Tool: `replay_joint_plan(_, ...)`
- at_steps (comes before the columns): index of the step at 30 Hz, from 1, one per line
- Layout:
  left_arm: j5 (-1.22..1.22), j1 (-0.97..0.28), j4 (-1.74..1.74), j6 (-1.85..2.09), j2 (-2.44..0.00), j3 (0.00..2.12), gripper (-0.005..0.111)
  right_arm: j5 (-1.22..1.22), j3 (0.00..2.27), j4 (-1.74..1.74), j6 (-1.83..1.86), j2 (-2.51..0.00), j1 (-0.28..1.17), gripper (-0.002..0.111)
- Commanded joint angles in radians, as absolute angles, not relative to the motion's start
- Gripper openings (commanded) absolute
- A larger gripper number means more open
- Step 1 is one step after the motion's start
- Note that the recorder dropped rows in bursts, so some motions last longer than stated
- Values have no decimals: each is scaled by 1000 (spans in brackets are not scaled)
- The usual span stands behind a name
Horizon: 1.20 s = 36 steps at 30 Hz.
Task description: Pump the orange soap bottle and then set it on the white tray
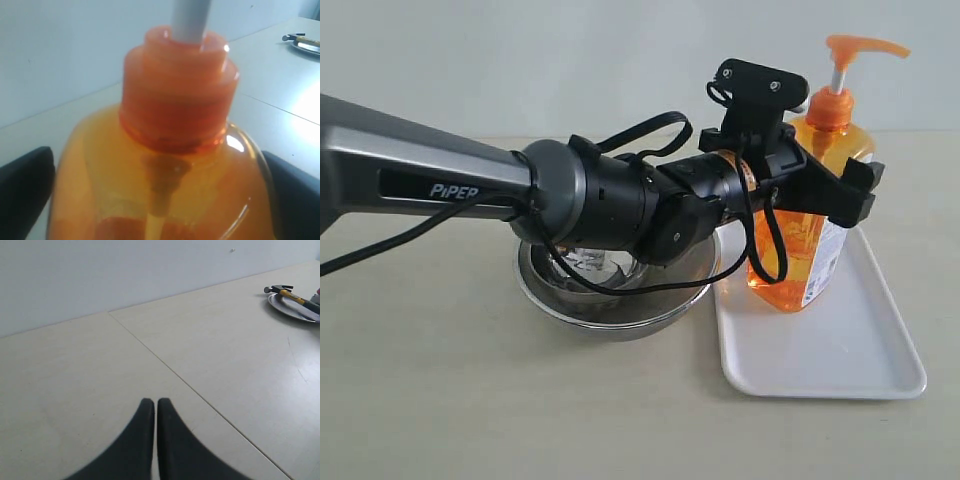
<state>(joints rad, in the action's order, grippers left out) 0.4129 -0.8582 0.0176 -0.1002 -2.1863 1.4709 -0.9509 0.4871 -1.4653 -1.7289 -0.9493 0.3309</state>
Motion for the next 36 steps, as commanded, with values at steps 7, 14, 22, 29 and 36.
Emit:
replay_joint_plan(7,348,-862,19,-114,-2175,1478,100,-959,490,-1467,-1728,-939,329,0)
replay_joint_plan(14,374,-870,19,-112,-2175,1478,100,-959,490,-1467,-1728,-939,329,0)
replay_joint_plan(22,353,-870,19,-141,-2175,1478,100,-959,490,-1467,-1728,-939,329,0)
replay_joint_plan(29,312,-870,19,-139,-2175,1478,100,-959,490,-1467,-1728,-939,329,0)
replay_joint_plan(36,316,-870,22,-139,-2171,1478,100,-959,490,-1467,-1728,-939,329,0)
